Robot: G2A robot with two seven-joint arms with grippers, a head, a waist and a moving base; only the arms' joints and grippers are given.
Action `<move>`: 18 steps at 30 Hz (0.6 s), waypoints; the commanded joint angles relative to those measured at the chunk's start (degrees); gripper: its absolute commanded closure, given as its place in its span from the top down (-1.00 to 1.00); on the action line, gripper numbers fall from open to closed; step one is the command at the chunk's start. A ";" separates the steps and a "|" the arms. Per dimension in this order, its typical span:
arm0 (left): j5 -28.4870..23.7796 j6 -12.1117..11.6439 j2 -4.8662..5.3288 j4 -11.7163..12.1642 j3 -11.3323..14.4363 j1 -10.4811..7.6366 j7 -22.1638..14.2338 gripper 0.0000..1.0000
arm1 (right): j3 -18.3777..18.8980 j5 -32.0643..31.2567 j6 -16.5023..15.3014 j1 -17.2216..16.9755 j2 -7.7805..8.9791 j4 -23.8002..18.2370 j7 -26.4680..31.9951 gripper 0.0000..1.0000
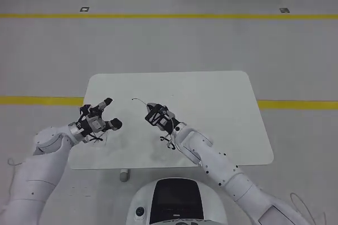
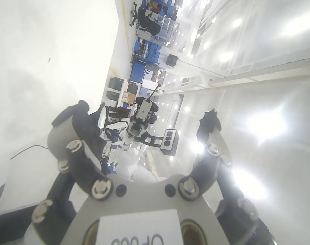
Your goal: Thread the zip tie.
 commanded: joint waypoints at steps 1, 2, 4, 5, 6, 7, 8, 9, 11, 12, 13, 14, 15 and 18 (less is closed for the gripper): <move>-3.94 3.34 -0.06 0.70 -0.02 -0.43 -2.98 1.00 | -1.24 -3.80 1.51 0.89 0.49 0.01 -0.02 -1.00; -4.75 4.51 -0.02 1.28 -0.15 -0.78 -3.78 1.00 | -2.84 -3.80 2.39 2.17 1.03 0.53 -0.16 -1.00; -5.96 7.31 -0.01 2.32 0.18 -1.53 -5.20 1.00 | -8.12 -3.80 6.22 6.39 2.72 2.36 -0.09 -1.00; -6.91 8.23 -0.05 2.81 0.30 -1.94 -5.81 1.00 | -10.63 -3.80 7.98 8.05 3.45 3.04 -0.52 -1.00; -7.20 9.65 -0.07 3.47 0.74 -2.41 -6.40 1.00 | -13.65 -3.80 10.37 9.98 4.33 3.66 -1.22 -1.00; -7.49 10.43 -0.08 3.83 0.97 -2.85 -6.79 1.00 | -15.65 -3.80 12.05 11.15 4.91 3.87 -1.63 -1.00; -7.82 11.06 -0.11 4.21 1.25 -3.14 -7.38 1.00 | -17.60 -3.80 13.27 12.36 5.44 3.96 -2.03 -1.00; -7.74 11.08 -0.10 4.69 1.69 -3.40 -7.73 1.00 | -19.40 -3.80 14.49 13.54 5.93 3.97 -2.34 -1.00; -7.76 11.08 -0.07 5.51 2.54 -4.10 -8.45 1.00 | -22.80 -3.80 16.59 15.34 6.86 3.66 -3.36 -1.00; -8.03 11.08 -0.06 6.01 3.02 -4.33 -9.02 1.00 | -23.93 -3.80 17.58 16.04 7.20 3.62 -3.71 -1.00; -7.99 11.08 0.00 6.59 3.38 -4.83 -8.87 1.00 | -25.43 -3.80 18.89 16.73 7.58 3.51 -4.71 -1.00; -7.39 11.08 0.07 6.69 3.57 -5.20 -8.58 1.00 | -26.25 -3.80 19.76 17.04 7.82 3.54 -5.17 -1.00; -6.82 10.83 0.12 6.71 3.55 -5.38 -8.08 1.00 | -26.76 -3.80 21.14 17.22 8.00 3.42 -5.44 -1.00; -6.82 10.83 0.12 6.71 3.55 -5.38 -8.08 1.00 | -26.76 -3.80 21.14 17.22 8.00 3.42 -5.44 -1.00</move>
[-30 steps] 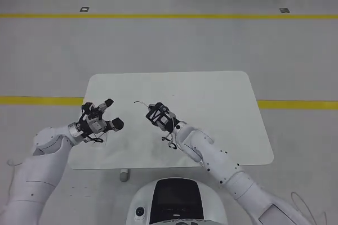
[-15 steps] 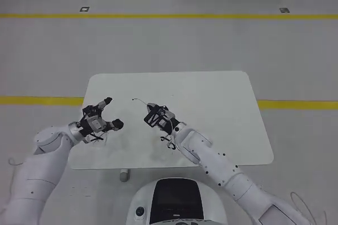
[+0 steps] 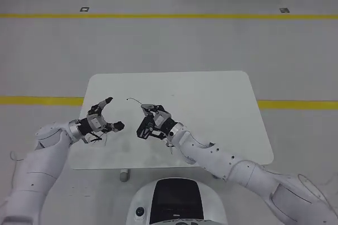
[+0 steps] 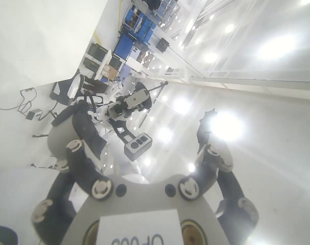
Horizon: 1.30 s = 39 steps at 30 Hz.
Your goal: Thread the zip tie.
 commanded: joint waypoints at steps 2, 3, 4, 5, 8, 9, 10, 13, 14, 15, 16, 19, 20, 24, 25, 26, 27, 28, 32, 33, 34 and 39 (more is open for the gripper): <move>-0.05 0.01 -0.01 -0.02 -0.02 0.03 -0.04 1.00 | 0.09 0.00 -0.27 -0.03 -0.02 0.00 0.05 -1.00; -0.05 0.01 -0.01 -0.02 -0.02 0.03 -0.04 1.00 | 0.09 0.00 -0.27 -0.03 -0.02 0.00 0.05 -1.00; -0.35 -0.30 -0.09 -0.35 0.15 0.21 0.76 1.00 | 0.09 0.00 -0.27 -0.03 -0.02 0.00 0.05 -1.00; -1.01 -0.54 -0.19 -0.73 0.33 0.46 1.13 1.00 | -0.33 0.00 -1.32 0.33 0.06 0.21 -0.13 -1.00; -3.29 0.26 -0.33 -0.70 0.74 0.65 -0.49 1.00 | -1.37 0.00 -2.13 0.91 0.27 0.60 -1.37 -1.00; -3.79 0.26 -0.36 -0.37 1.10 0.52 -1.02 1.00 | -2.10 0.00 -2.28 1.41 0.37 1.01 -1.59 -1.00; -4.05 0.26 -0.37 -0.13 1.43 0.31 -1.38 1.00 | -2.68 0.00 -2.22 1.72 0.42 1.07 -2.03 -1.00; -4.91 0.26 -0.44 0.72 2.72 -0.56 -1.03 1.00 | -3.52 0.00 -1.65 1.77 0.50 1.18 -3.57 -1.00; -5.28 0.26 -0.48 0.71 3.09 -0.80 -1.16 1.00 | -3.66 0.00 -2.05 1.81 0.50 0.81 -4.41 -1.00; -4.71 -0.17 -0.45 0.56 3.28 -1.19 -0.85 1.00 | -3.49 0.00 -1.73 1.86 0.52 0.72 -4.88 -1.00; -3.86 -0.76 -0.42 0.47 3.34 -1.28 -0.22 1.00 | -3.49 0.00 -1.73 1.86 0.52 0.72 -4.88 -1.00; -3.86 -0.76 -0.42 0.47 3.34 -1.28 -0.22 1.00 | -3.49 0.00 -1.73 1.86 0.52 0.72 -4.88 -1.00; -3.86 -0.76 -0.42 0.47 3.34 -1.28 -0.22 1.00 | -3.49 0.00 -1.73 1.86 0.52 0.72 -4.88 -1.00; -5.07 -1.53 -0.51 -0.42 3.25 -0.69 0.51 1.00 | -2.93 0.00 -2.31 1.44 0.65 0.83 -5.46 -1.00; -5.45 -1.59 -0.48 -0.46 3.08 -0.53 -0.02 1.00 | -2.81 0.00 -2.22 1.25 0.73 1.01 -6.06 -1.00; -5.49 -1.87 -0.39 -0.43 2.80 -0.38 -0.19 1.00 | -2.66 0.00 -2.20 0.99 0.84 1.13 -7.23 -1.00; -5.90 -2.06 -0.37 -0.50 2.60 -0.20 -0.37 0.88 | -2.50 0.00 -2.16 0.75 0.92 1.21 -8.30 -1.00; -6.22 -1.74 -0.35 -0.66 2.61 0.03 -0.90 0.56 | -2.31 0.00 -2.11 0.53 1.01 1.37 -9.42 -1.00; -6.68 -1.07 -0.15 -0.68 2.25 0.36 -2.26 -0.22 | -2.01 0.00 -1.99 0.00 1.40 1.90 -12.76 -1.00; -6.66 -1.03 -0.10 -0.70 2.20 0.43 -2.44 -0.30 | -1.87 0.00 -2.08 -0.12 1.48 1.98 -13.09 -1.00; -6.49 -0.98 -0.07 -0.81 2.26 0.50 -2.61 -0.38 | -1.90 0.00 -2.24 -0.07 1.54 2.01 -13.35 -1.00; -6.49 -0.68 -0.03 -0.92 2.61 0.58 -3.06 -0.60 | -2.37 0.00 -1.90 0.24 1.72 2.22 -13.42 -1.00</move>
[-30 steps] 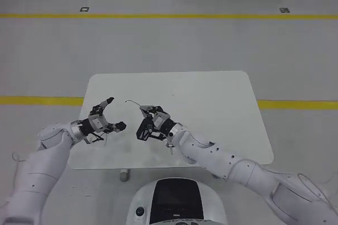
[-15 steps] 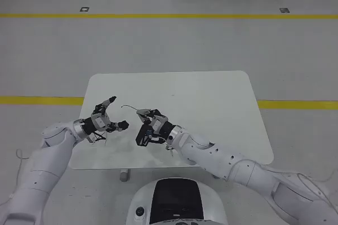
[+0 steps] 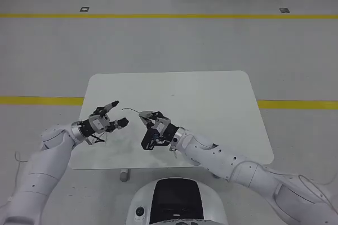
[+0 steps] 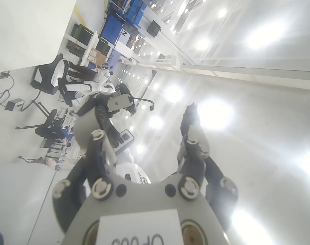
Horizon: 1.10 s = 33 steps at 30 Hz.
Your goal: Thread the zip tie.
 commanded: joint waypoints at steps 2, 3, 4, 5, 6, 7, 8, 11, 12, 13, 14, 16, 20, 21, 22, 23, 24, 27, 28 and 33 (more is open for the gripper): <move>0.02 0.04 0.01 0.03 0.24 -0.01 -0.12 -0.62 | -0.16 0.00 0.34 0.04 0.06 0.01 -0.11 -1.00; 0.05 0.07 0.02 0.06 0.28 -0.02 -0.15 -0.62 | -0.26 0.00 0.30 0.12 0.08 0.05 -0.21 -1.00; 0.06 0.10 0.04 0.12 0.32 -0.05 -0.19 -0.62 | -0.43 0.00 0.20 0.24 0.12 0.09 -0.46 -1.00; 0.05 0.11 0.05 0.17 0.34 -0.08 -0.21 -0.64 | -0.58 0.00 0.19 0.35 0.15 0.14 -0.64 -1.00; 0.02 0.13 0.05 0.21 0.37 -0.10 -0.24 -0.66 | -0.69 0.00 0.25 0.43 0.17 0.19 -0.71 -1.00; -0.05 0.12 0.06 0.24 0.40 -0.12 -0.29 -0.66 | -0.81 0.00 0.34 0.49 0.20 0.15 -0.87 -1.00; -0.08 0.10 0.07 0.26 0.43 -0.13 -0.31 -0.68 | -0.88 0.00 0.42 0.51 0.23 0.16 -1.04 -1.00; -0.14 0.14 0.10 0.35 0.52 -0.20 -0.41 -0.64 | -1.10 0.00 0.58 0.59 0.31 0.16 -1.45 -1.00; -0.16 0.14 0.10 0.38 0.57 -0.22 -0.39 -0.64 | -1.17 0.00 0.62 0.61 0.33 0.14 -1.58 -1.00; -0.24 0.15 0.10 0.41 0.60 -0.24 -0.39 -0.62 | -1.24 0.00 0.64 0.61 0.36 0.13 -1.73 -1.00; -0.29 0.14 0.10 0.42 0.67 -0.25 -0.37 -0.60 | -1.29 0.00 0.63 0.61 0.39 0.15 -1.85 -1.00; -0.38 0.09 0.09 0.43 0.75 -0.27 -0.30 -0.56 | -1.40 0.00 0.49 0.66 0.43 0.14 -2.16 -1.00; -0.61 -0.04 0.10 0.37 0.86 -0.24 -0.30 -0.50 | -1.72 0.00 0.07 0.88 0.55 0.20 -3.15 -1.00; -0.70 -0.07 0.11 0.37 0.87 -0.23 -0.32 -0.52 | -1.77 0.00 0.01 0.93 0.58 0.23 -3.29 -1.00; -0.76 -0.08 0.12 0.36 0.89 -0.23 -0.36 -0.54 | -1.81 0.00 -0.04 0.95 0.60 0.21 -3.43 -1.00; -0.83 -0.09 0.12 0.34 0.89 -0.21 -0.42 -0.54 | -1.84 0.00 -0.10 0.95 0.61 0.22 -3.56 -1.00; -0.88 -0.09 0.14 0.31 0.89 -0.19 -0.48 -0.56 | -1.89 0.00 -0.13 0.97 0.62 0.27 -3.62 -1.00; -1.00 -0.05 0.20 0.26 0.82 -0.18 -0.60 -0.62 | -1.98 0.00 -0.08 1.01 0.61 0.44 -3.51 -1.00; -1.03 -0.03 0.21 0.27 0.80 -0.19 -0.66 -0.62 | -1.98 0.00 -0.04 1.00 0.60 0.45 -3.48 -1.00; -1.08 0.06 0.29 0.26 0.83 -0.14 -0.79 -0.74 | -1.92 0.00 0.03 0.90 0.54 0.50 -3.32 -1.00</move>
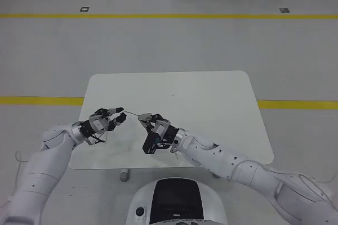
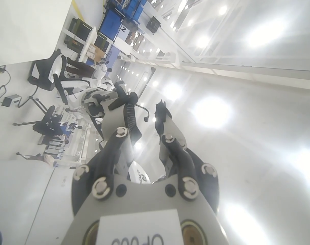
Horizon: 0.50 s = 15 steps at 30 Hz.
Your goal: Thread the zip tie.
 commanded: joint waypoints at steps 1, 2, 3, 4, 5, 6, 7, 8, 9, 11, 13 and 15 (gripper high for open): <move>-0.01 0.08 0.03 0.06 0.04 0.02 0.04 -0.88 | 0.02 0.00 0.02 -0.06 -0.02 0.05 0.03 -1.00; -0.06 0.10 0.03 0.07 0.05 0.02 0.05 -1.00 | 0.04 0.00 0.04 -0.11 -0.03 0.09 0.01 -1.00; -0.08 0.12 0.04 0.08 0.08 0.03 0.07 -1.00 | 0.07 0.00 0.05 -0.15 -0.03 0.12 -0.02 -1.00; -0.08 0.12 0.05 0.10 0.12 0.01 0.11 -1.00 | 0.09 0.00 0.01 -0.19 -0.04 0.17 -0.05 -1.00; -0.10 0.12 0.05 0.11 0.14 -0.01 0.09 -1.00 | 0.10 0.00 -0.04 -0.19 -0.05 0.19 -0.07 -1.00; -0.10 0.11 0.06 0.12 0.17 -0.03 0.05 -1.00 | 0.11 0.00 -0.09 -0.19 -0.05 0.20 -0.09 -1.00; -0.08 0.07 0.06 0.15 0.20 -0.06 0.02 -1.00 | 0.12 0.00 -0.14 -0.18 -0.06 0.22 -0.12 -1.00; -0.07 0.01 0.07 0.17 0.25 -0.09 -0.05 -1.00 | 0.12 0.00 -0.18 -0.18 -0.06 0.22 -0.19 -1.00; -0.07 -0.03 0.07 0.19 0.28 -0.12 -0.10 -1.00 | 0.15 0.00 -0.21 -0.20 -0.06 0.22 -0.29 -1.00; 0.13 -0.32 0.09 0.19 0.33 -0.17 -0.15 -1.00 | 0.14 0.00 -0.56 -0.23 -0.07 0.30 -0.37 -0.68; 0.32 -0.88 0.12 0.21 0.30 -0.22 -0.12 -1.00 | 0.12 0.00 -0.91 -0.22 -0.07 0.29 -0.03 1.00; 0.68 -1.76 0.18 0.18 0.10 -0.19 0.03 -1.00 | 0.66 0.06 -1.60 -0.78 -0.12 -0.12 0.14 1.00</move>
